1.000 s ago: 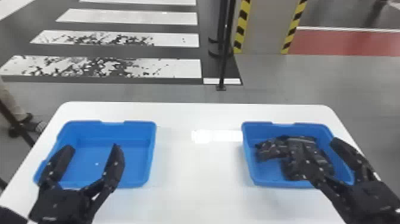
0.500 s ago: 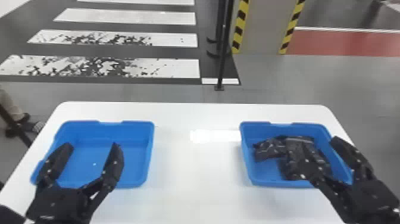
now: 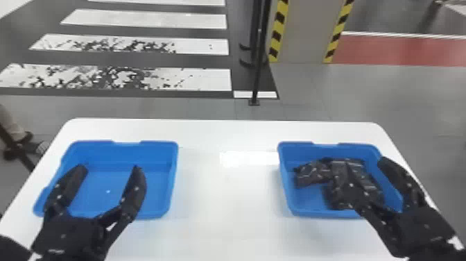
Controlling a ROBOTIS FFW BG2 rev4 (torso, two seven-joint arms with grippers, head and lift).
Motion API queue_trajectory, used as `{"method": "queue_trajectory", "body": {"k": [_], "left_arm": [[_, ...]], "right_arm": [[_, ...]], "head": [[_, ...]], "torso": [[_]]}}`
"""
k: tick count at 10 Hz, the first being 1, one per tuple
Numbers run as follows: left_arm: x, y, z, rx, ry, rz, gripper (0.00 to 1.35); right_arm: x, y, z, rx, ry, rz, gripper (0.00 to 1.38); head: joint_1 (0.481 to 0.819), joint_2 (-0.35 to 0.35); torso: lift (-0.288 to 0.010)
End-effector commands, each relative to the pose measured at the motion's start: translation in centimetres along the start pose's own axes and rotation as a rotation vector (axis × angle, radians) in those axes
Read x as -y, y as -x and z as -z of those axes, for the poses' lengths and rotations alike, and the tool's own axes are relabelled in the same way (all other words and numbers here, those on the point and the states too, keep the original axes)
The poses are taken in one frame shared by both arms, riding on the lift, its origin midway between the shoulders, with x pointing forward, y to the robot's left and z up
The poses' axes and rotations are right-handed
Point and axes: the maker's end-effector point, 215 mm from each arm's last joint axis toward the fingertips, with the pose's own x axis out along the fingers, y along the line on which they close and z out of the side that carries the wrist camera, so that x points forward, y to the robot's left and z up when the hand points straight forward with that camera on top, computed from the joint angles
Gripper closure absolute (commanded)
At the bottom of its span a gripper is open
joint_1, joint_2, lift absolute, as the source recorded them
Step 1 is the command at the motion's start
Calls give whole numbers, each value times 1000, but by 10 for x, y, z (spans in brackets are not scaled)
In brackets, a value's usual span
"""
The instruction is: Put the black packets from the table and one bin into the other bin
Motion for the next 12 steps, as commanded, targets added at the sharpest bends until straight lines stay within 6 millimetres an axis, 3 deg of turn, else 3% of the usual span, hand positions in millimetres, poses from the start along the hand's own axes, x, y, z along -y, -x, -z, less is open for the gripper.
{"method": "queue_trajectory", "body": {"k": [1, 5, 8, 12], "left_arm": [[-1, -1, -3, 10, -6, 0, 125], [-5, 0, -7, 21, -15, -7, 125], [-8, -2, -13, 43, -26, -11, 125], [-9, -2, -9, 42, -30, -12, 125]], "right_arm": [[-2, -4, -1, 14, 0, -6, 326], [-2, -5, 1, 16, 0, -6, 326], [-14, -15, 1, 23, -5, -36, 326], [-17, -19, 5, 47, -10, -45, 326]], "head": [[695, -60], [695, -48], [695, -31], [695, -9]], "torso": [[-110], [-110], [-110], [-110]]}}
